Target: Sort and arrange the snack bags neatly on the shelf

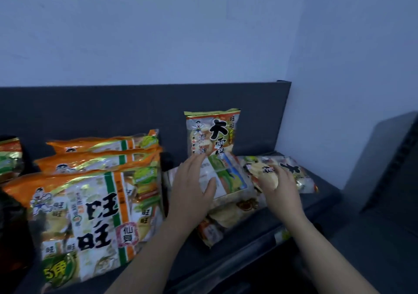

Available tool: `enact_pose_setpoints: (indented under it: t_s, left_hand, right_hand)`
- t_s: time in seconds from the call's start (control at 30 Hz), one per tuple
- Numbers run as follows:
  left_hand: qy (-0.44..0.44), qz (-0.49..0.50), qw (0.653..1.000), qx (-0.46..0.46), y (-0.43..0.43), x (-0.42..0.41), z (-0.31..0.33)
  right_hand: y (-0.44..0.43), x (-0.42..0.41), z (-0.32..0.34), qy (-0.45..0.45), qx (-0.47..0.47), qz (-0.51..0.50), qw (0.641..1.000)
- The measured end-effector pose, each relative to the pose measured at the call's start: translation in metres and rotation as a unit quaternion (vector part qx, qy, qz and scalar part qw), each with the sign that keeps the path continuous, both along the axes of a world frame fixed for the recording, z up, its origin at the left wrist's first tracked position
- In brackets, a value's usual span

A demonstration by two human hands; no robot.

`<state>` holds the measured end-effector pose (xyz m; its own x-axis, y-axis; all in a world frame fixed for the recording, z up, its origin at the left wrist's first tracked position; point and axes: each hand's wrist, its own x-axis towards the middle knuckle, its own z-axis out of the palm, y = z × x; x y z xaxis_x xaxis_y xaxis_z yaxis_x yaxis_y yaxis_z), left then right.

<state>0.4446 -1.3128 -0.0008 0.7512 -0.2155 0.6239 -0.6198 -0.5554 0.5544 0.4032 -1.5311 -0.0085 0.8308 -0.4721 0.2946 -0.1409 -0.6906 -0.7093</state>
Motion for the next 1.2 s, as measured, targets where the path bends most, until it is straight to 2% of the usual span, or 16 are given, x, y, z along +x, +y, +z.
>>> enact_pose_setpoints:
  t_s: [0.1, 0.27, 0.4, 0.57, 0.7, 0.8, 0.87, 1.07, 1.2]
  left_hand:
    - [0.073, 0.002, 0.997, 0.032, -0.039, 0.017, -0.009]
    - [0.123, 0.012, 0.989, 0.08, -0.1, 0.042, -0.011]
    - [0.153, 0.039, 0.982, 0.102, -0.137, 0.057, -0.006]
    - [0.148, 0.091, 0.975, 0.139, -0.159, 0.073, -0.009]
    - [0.15, 0.109, 0.974, 0.132, -0.165, 0.078, -0.013]
    - [0.16, 0.119, 0.973, 0.115, -0.168, 0.079, -0.012]
    - [0.173, 0.116, 0.973, 0.098, -0.169, 0.08, -0.009]
    - [0.177, 0.054, 0.982, 0.038, -0.183, 0.089, 0.017]
    - [0.281, -0.054, 0.957, -0.052, -0.193, 0.119, 0.027]
  right_hand:
    - [-0.054, 0.005, -0.002, 0.048, 0.017, -0.044, 0.998]
    - [-0.131, 0.027, -0.008, 0.129, 0.049, -0.077, 0.987]
    - [-0.175, 0.051, -0.016, 0.194, 0.095, -0.096, 0.972]
    - [-0.204, 0.073, -0.032, 0.216, 0.177, -0.09, 0.956]
    - [-0.212, 0.087, -0.041, 0.198, 0.233, -0.092, 0.948]
    - [-0.216, 0.096, -0.043, 0.132, 0.322, -0.094, 0.933]
    - [-0.218, 0.101, -0.035, 0.08, 0.345, -0.059, 0.933]
    - [-0.224, 0.106, 0.038, -0.034, 0.269, 0.067, 0.96]
    - [-0.227, 0.094, 0.084, -0.07, 0.208, 0.162, 0.962]
